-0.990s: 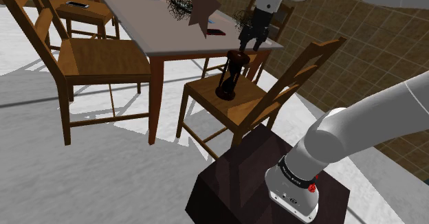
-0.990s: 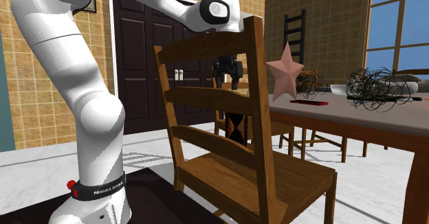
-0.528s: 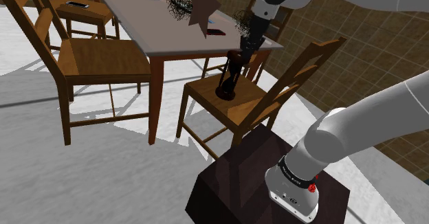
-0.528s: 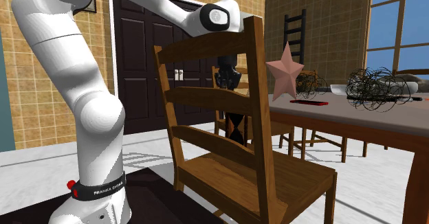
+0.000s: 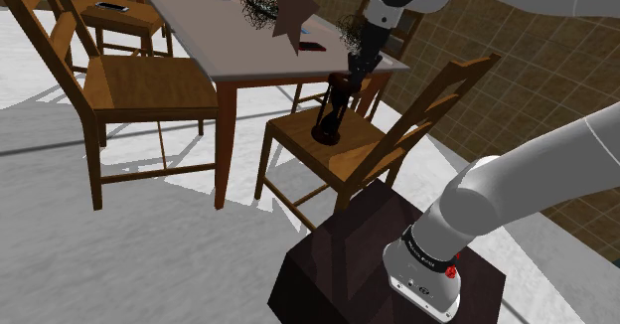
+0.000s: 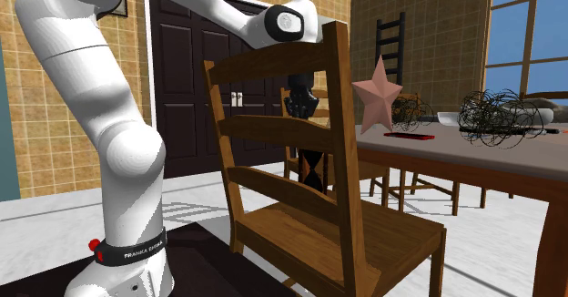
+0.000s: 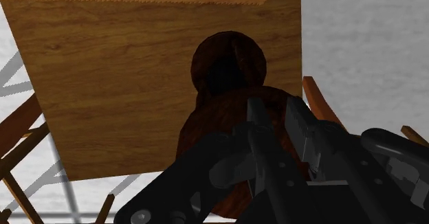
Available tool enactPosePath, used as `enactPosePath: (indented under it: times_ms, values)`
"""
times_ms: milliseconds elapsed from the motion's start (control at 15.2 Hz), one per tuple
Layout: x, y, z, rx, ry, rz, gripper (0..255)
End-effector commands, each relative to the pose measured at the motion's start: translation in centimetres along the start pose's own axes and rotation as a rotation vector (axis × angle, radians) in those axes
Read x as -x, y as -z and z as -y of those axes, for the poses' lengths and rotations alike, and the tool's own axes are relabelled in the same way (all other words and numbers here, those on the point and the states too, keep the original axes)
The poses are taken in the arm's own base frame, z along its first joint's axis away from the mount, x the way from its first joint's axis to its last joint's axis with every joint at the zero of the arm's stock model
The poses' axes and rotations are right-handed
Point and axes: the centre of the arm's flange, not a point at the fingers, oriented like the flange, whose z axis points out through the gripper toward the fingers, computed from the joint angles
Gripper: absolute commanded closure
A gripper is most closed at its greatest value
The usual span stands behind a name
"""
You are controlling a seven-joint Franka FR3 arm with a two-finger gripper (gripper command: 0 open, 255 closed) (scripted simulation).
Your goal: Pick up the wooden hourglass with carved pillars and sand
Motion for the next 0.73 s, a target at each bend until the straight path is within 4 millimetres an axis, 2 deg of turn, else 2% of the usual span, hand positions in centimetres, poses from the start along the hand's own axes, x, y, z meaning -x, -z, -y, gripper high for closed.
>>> enactPosePath:
  times_ms: [0,660]
  values:
    - [0.0,0.5,0.0,0.0,0.0,0.001,255]
    - [0.0,5.7,0.1,0.0,0.0,0.001,255]
